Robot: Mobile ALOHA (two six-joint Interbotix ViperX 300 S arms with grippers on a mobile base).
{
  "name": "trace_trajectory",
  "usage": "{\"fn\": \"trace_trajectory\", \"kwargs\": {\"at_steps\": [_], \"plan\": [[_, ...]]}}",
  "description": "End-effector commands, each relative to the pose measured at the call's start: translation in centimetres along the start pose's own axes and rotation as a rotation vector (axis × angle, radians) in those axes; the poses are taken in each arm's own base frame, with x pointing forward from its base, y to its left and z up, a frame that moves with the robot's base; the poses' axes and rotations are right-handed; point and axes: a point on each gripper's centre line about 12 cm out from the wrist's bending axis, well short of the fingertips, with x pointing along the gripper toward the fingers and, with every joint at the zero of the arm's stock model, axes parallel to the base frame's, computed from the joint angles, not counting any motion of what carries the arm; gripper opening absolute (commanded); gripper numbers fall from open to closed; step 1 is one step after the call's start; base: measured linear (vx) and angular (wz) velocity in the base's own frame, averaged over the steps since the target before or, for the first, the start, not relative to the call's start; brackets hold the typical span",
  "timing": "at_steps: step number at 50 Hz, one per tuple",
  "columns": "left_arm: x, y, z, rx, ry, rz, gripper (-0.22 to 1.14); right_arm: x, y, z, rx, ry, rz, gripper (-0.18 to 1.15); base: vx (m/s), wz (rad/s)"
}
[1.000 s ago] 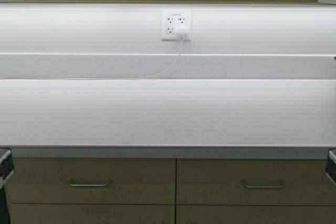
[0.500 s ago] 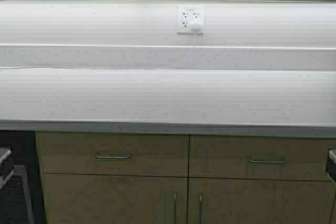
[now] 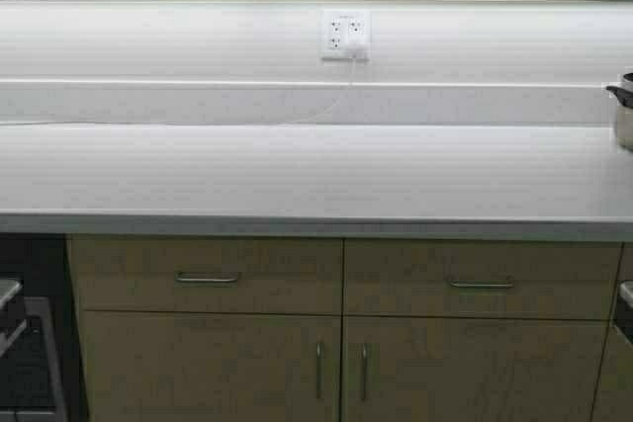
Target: Open the cabinet, put the pot inside, then close it
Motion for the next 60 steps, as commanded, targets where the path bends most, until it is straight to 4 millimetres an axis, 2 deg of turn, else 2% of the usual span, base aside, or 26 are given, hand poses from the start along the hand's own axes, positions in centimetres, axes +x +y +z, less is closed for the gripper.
{"fn": "trace_trajectory", "kwargs": {"at_steps": [1,9,17,23,28,36,46,52,60], "plan": [[2.3,0.3,3.3,0.022,-0.070,0.013,0.04,3.1,-0.4,2.4,-0.005,-0.051,-0.009,0.07,-0.09,-0.03],[7.2,0.2,4.5,0.027,-0.074,0.008,0.04,7.0,-0.7,3.1,-0.009,-0.038,-0.031,0.07,-0.08,-0.04],[12.0,0.1,3.7,0.026,-0.014,-0.003,0.04,9.7,-1.0,1.9,-0.008,0.031,-0.061,0.06,-0.04,-0.02],[13.9,-2.4,2.5,0.031,0.052,-0.060,0.04,10.9,-0.7,0.9,-0.004,0.054,-0.053,0.06,0.00,0.00],[14.3,-4.6,1.4,0.034,0.081,-0.106,0.04,11.5,0.6,-0.2,-0.006,0.077,-0.024,0.06,0.00,0.00],[13.6,-8.6,-0.3,0.052,0.132,-0.190,0.04,12.1,3.9,-1.4,-0.010,0.112,0.044,0.06,0.01,0.00],[9.9,-13.3,-1.9,0.103,0.181,-0.307,0.04,10.3,9.3,-1.1,-0.030,0.129,0.161,0.06,0.01,0.03],[6.8,-15.9,-3.0,0.125,0.209,-0.384,0.04,8.0,13.1,-0.3,-0.061,0.113,0.259,0.06,0.00,0.00],[1.9,-18.7,-4.7,0.148,0.240,-0.494,0.04,2.9,18.5,0.5,-0.104,0.088,0.431,0.06,-0.01,-0.03]]}}
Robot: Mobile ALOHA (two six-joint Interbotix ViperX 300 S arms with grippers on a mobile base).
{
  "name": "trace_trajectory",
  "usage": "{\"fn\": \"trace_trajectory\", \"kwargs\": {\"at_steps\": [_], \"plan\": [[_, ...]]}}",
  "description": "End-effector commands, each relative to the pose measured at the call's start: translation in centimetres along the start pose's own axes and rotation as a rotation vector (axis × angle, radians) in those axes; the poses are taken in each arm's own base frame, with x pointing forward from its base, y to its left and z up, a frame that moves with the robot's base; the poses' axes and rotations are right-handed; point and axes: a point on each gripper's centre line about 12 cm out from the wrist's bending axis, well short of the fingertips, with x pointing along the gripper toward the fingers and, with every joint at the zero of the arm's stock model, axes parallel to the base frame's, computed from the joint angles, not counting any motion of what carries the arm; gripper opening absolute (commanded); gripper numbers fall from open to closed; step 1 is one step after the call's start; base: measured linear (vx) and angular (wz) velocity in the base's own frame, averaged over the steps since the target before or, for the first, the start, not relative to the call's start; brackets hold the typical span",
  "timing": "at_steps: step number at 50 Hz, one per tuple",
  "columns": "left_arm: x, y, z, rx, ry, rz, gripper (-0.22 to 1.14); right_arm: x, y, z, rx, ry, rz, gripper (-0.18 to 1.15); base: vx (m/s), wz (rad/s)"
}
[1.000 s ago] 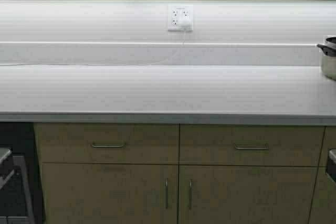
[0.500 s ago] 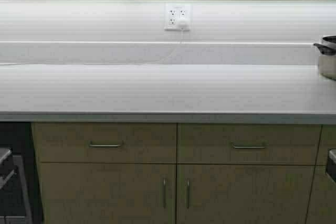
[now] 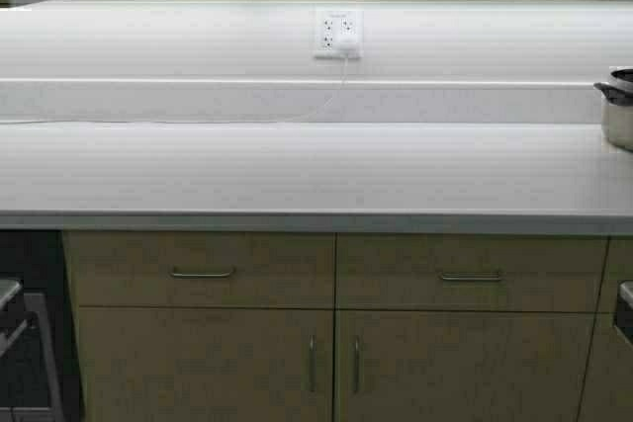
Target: Open the cabinet, put the pot inside, then close it
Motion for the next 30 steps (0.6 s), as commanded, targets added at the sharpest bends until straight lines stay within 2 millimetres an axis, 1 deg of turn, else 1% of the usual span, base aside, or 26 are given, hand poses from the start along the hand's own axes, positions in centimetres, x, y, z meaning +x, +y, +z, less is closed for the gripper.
{"fn": "trace_trajectory", "kwargs": {"at_steps": [1,5,6,8,12,14,16,18,21,27,30], "plan": [[-3.4,-4.3,0.0,0.019,-0.032,-0.101,0.04,-4.1,9.3,1.7,-0.051,-0.064,0.246,0.06,-0.01,-0.05],[-4.7,-6.4,-1.2,0.024,-0.024,-0.154,0.04,-7.0,12.8,1.1,-0.077,-0.066,0.356,0.06,-0.01,-0.06],[-5.2,-7.3,-1.7,0.030,-0.020,-0.179,0.04,-7.8,13.6,0.8,-0.082,-0.065,0.384,0.06,-0.01,-0.05],[-5.9,-8.4,-2.5,0.033,-0.013,-0.209,0.04,-9.5,14.9,0.3,-0.092,-0.062,0.436,0.06,-0.01,-0.04],[-7.3,-10.0,-3.9,0.044,-0.007,-0.259,0.04,-12.7,16.9,-1.4,-0.100,-0.043,0.534,0.06,0.00,-0.01],[-8.0,-10.7,-4.6,0.049,-0.002,-0.283,0.04,-14.2,17.5,-2.3,-0.103,-0.033,0.573,0.06,0.00,0.01],[-8.6,-11.2,-5.1,0.056,-0.004,-0.300,0.04,-15.4,17.9,-3.2,-0.110,-0.022,0.606,0.06,0.02,0.05],[-9.2,-11.3,-5.5,0.058,-0.003,-0.309,0.04,-16.1,18.0,-3.9,-0.108,-0.011,0.620,0.06,0.03,0.06],[-10.1,-11.3,-6.1,0.059,-0.003,-0.317,0.04,-16.8,17.8,-4.7,-0.113,0.000,0.631,0.06,0.03,0.02],[-12.0,-11.3,-7.2,0.056,0.001,-0.336,0.04,-18.0,16.9,-5.8,-0.104,0.010,0.635,0.06,0.03,0.01],[-12.7,-11.1,-7.4,0.057,-0.004,-0.339,0.04,-18.5,16.5,-6.3,-0.098,0.016,0.635,0.06,0.05,0.01]]}}
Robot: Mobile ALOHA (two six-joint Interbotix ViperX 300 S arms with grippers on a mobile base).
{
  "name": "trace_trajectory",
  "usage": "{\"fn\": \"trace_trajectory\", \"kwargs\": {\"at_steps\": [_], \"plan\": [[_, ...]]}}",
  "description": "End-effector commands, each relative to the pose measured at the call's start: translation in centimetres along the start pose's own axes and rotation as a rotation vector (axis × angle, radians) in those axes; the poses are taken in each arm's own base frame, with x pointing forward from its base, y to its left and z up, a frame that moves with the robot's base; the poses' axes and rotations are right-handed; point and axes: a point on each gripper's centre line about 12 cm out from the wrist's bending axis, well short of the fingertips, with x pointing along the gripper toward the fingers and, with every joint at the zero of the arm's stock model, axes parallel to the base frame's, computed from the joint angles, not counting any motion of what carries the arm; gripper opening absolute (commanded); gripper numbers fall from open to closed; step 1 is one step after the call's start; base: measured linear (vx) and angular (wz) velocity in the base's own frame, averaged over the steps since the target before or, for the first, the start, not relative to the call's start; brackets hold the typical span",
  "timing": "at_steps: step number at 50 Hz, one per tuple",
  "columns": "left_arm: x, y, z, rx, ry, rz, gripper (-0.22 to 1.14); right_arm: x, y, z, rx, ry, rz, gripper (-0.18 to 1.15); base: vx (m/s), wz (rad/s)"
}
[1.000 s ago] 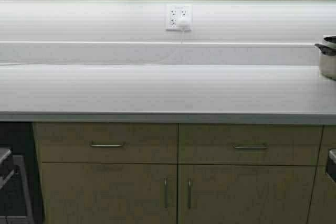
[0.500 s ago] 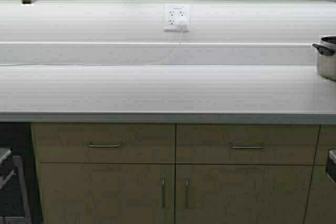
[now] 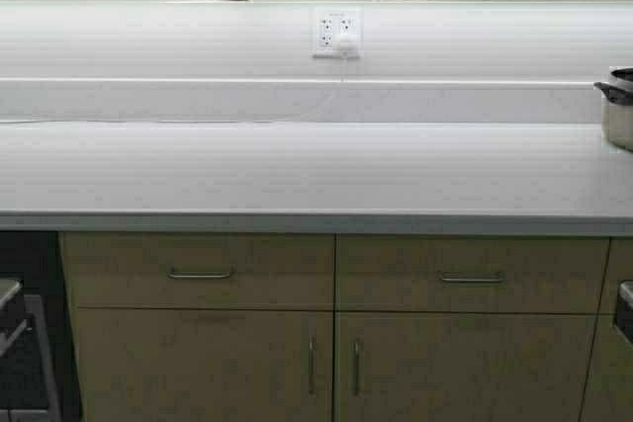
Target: Open the cabinet, put the pot inside, then close it
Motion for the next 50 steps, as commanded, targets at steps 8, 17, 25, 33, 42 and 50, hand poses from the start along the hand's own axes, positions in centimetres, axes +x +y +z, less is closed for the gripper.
{"fn": "trace_trajectory", "kwargs": {"at_steps": [8,17,25,33,42,50], "plan": [[-3.3,-0.8,0.2,0.000,-0.058,-0.027,0.04,-2.6,0.3,-1.0,0.018,-0.022,0.014,0.06,0.06,0.00],[-3.6,-2.6,0.3,0.011,-0.067,-0.085,0.04,-3.2,1.3,-2.5,0.036,0.002,0.051,0.06,0.07,0.02],[-2.4,-2.8,0.7,0.008,-0.074,-0.088,0.04,-3.0,2.3,-3.6,0.045,0.032,0.082,0.06,0.08,0.02],[-0.3,-2.9,0.7,0.009,-0.060,-0.082,0.04,-3.0,2.5,-3.9,0.052,0.041,0.087,0.06,0.08,0.03],[3.3,-3.7,1.2,0.011,-0.068,-0.092,0.04,-2.4,2.6,-4.1,0.047,0.049,0.091,0.06,0.08,-0.01],[9.3,-4.9,3.9,0.015,-0.121,-0.101,0.04,-1.3,3.0,-4.7,0.039,0.066,0.102,0.06,0.07,-0.02]]}}
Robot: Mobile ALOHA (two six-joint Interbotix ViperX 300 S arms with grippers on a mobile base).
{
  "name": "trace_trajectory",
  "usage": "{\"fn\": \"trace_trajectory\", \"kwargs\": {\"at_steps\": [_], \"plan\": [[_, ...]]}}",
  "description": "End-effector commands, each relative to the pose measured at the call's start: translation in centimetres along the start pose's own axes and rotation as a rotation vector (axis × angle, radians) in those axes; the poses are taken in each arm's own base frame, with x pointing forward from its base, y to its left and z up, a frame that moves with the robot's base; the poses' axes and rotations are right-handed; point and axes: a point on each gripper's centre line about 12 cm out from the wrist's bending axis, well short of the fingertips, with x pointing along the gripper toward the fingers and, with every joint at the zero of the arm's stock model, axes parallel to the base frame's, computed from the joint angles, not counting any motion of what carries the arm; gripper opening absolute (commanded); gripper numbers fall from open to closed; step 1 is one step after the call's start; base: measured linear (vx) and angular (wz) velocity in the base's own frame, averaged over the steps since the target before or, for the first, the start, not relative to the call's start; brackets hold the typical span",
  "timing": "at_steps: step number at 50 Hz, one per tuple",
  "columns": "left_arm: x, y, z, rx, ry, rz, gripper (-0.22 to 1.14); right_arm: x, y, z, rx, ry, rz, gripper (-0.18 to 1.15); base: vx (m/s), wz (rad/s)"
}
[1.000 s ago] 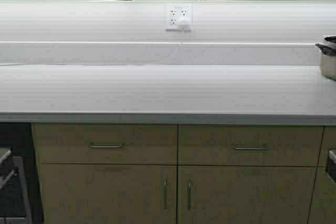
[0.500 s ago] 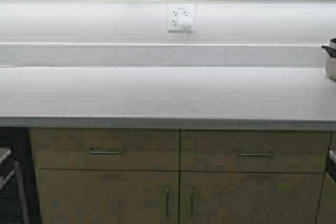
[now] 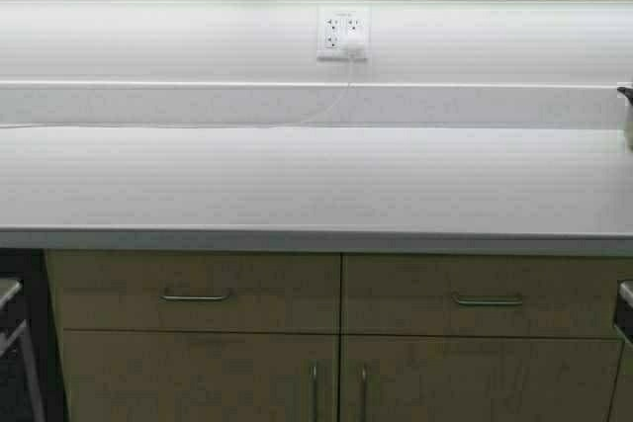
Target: Open the cabinet, put the pot inside, then close it
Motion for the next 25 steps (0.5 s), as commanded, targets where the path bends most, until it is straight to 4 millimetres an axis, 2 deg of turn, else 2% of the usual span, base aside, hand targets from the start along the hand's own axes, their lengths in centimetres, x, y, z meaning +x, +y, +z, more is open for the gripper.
{"fn": "trace_trajectory", "kwargs": {"at_steps": [1,5,9,15,19,25], "plan": [[4.6,-0.7,3.2,0.003,-0.065,-0.015,0.04,0.7,0.2,0.7,-0.005,-0.018,0.012,0.06,0.07,-0.03],[6.5,-0.9,3.8,0.001,-0.051,-0.022,0.04,1.2,0.3,1.3,-0.001,-0.029,0.015,0.06,0.08,-0.06],[6.5,-0.9,3.8,0.005,-0.045,-0.022,0.04,1.2,0.4,2.1,-0.001,-0.053,0.023,0.06,0.09,-0.10],[4.1,-0.7,2.9,0.011,-0.058,-0.013,0.04,1.5,0.5,3.5,-0.006,-0.085,0.028,0.06,0.13,-0.10],[2.3,-0.5,2.1,0.004,-0.057,-0.010,0.04,2.6,0.6,4.4,-0.016,-0.090,0.028,0.06,0.18,-0.11],[-0.1,-0.6,0.5,-0.004,-0.023,-0.013,0.04,4.8,0.7,6.9,-0.014,-0.111,0.025,0.06,0.20,-0.13]]}}
